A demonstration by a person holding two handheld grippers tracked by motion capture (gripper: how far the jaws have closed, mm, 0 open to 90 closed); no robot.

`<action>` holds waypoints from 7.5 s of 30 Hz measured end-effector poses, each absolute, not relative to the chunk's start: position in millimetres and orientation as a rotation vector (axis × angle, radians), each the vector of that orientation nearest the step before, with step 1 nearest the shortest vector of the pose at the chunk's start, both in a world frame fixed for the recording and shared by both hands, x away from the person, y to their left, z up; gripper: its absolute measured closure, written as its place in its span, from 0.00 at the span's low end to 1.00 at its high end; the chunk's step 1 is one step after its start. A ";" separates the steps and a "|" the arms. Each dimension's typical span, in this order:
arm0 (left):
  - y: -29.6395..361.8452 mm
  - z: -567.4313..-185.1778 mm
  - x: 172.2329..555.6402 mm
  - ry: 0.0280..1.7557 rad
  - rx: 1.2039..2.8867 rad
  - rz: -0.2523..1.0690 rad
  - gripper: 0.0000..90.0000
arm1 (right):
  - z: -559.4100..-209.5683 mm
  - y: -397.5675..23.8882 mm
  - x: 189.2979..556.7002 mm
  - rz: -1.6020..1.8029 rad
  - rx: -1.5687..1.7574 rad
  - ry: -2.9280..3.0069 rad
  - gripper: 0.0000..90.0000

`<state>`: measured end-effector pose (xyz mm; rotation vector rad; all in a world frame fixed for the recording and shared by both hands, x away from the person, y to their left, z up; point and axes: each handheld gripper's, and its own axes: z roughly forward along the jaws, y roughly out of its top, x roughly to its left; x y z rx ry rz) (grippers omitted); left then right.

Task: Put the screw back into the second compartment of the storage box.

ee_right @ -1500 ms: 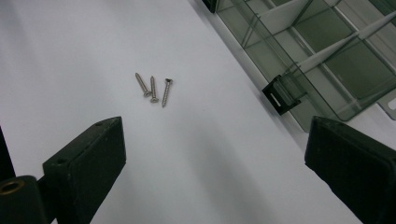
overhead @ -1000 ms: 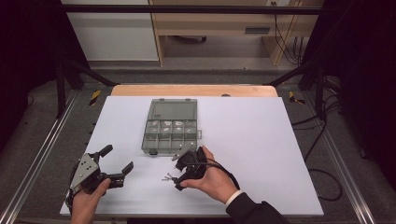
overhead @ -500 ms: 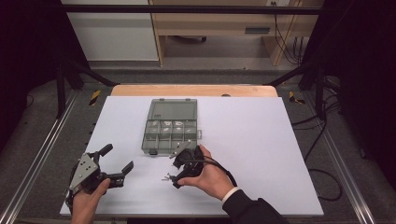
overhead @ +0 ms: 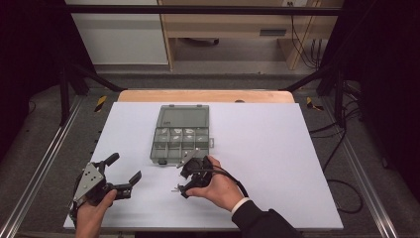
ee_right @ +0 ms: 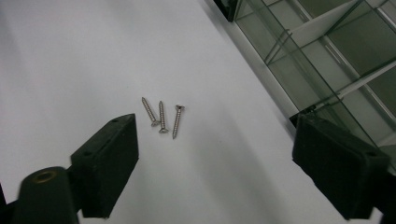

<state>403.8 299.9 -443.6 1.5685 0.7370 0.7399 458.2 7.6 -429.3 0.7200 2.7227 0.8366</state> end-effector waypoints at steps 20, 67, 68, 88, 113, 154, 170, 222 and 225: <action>299.2 -443.5 403.8 0.735 1.574 0.740 0.02 | -430.8 16.5 460.6 0.870 0.770 2.746 0.60; 296.3 -443.8 404.1 0.723 1.594 0.743 0.02 | -454.1 35.9 463.5 0.829 0.854 2.794 0.89; 296.2 -443.8 404.1 0.723 1.594 0.743 0.02 | -454.3 36.1 463.3 0.825 0.857 2.795 0.89; 295.5 -443.8 404.1 0.720 1.601 0.742 0.02 | -460.1 34.5 463.3 0.834 0.883 2.797 0.97; 295.3 -443.5 403.7 0.716 1.596 0.742 0.02 | -444.7 18.1 468.3 0.926 0.882 2.740 0.98; 296.2 -443.1 403.8 0.703 1.577 0.731 0.02 | -380.2 17.9 514.2 1.104 0.881 2.443 0.98; 295.7 -443.4 404.4 0.700 1.573 0.722 0.01 | -400.5 23.3 549.2 1.179 0.955 2.267 0.98; 300.6 -442.8 403.4 0.707 1.564 0.724 0.01 | -371.0 -13.9 500.3 1.248 0.794 2.241 0.14; 300.2 -442.8 403.3 0.707 1.562 0.723 0.01 | -374.0 -14.5 494.3 1.231 0.779 2.271 0.14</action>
